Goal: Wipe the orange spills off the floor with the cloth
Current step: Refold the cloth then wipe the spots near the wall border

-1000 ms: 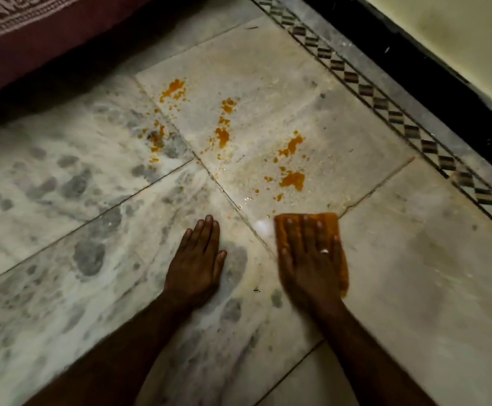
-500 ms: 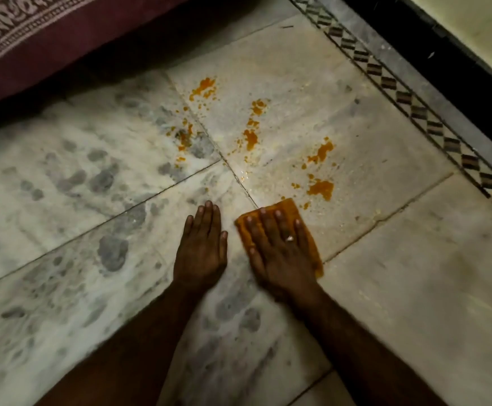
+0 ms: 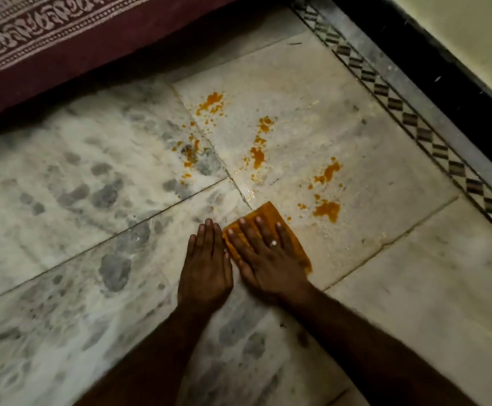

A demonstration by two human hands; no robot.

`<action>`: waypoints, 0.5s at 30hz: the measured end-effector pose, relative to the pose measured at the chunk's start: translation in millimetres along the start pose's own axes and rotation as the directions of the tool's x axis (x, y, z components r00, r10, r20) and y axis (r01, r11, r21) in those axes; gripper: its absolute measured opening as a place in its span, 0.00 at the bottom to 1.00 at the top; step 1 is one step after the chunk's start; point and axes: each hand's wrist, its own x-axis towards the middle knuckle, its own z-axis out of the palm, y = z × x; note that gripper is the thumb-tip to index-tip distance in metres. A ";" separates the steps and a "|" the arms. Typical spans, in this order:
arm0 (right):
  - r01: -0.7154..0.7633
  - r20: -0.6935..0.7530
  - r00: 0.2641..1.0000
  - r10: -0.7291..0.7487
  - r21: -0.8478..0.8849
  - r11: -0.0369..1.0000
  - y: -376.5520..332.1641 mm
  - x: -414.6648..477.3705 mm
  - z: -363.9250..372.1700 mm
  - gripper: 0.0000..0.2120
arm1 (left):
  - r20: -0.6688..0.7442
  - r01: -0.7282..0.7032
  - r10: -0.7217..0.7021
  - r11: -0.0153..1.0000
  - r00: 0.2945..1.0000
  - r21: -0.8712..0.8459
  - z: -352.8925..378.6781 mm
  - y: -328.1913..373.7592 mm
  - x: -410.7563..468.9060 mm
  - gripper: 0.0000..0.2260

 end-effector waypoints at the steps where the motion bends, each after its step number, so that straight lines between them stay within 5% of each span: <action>1: -0.006 0.010 1.000 0.006 -0.004 1.000 4.3 9.0 -0.8 0.29 | 0.007 0.008 -0.008 1.000 1.000 -0.008 -0.3 0.2 0.4 0.27; 6: -0.282 0.021 0.959 0.281 0.055 0.958 4.6 1.4 -3.3 0.31 | 0.006 -0.005 0.005 1.000 1.000 -0.011 -3.5 1.3 0.9 0.27; 11: -0.609 -0.002 0.791 0.611 0.089 0.788 -3.0 -49.1 -1.8 0.32 | 0.016 0.004 -0.004 1.000 1.000 -0.017 -2.5 1.4 0.1 0.27; 15: -0.703 0.030 0.707 0.707 0.145 0.697 -47.9 -90.8 -6.8 0.31 | 0.030 0.014 -0.013 1.000 0.999 -0.022 -2.0 3.5 -0.4 0.27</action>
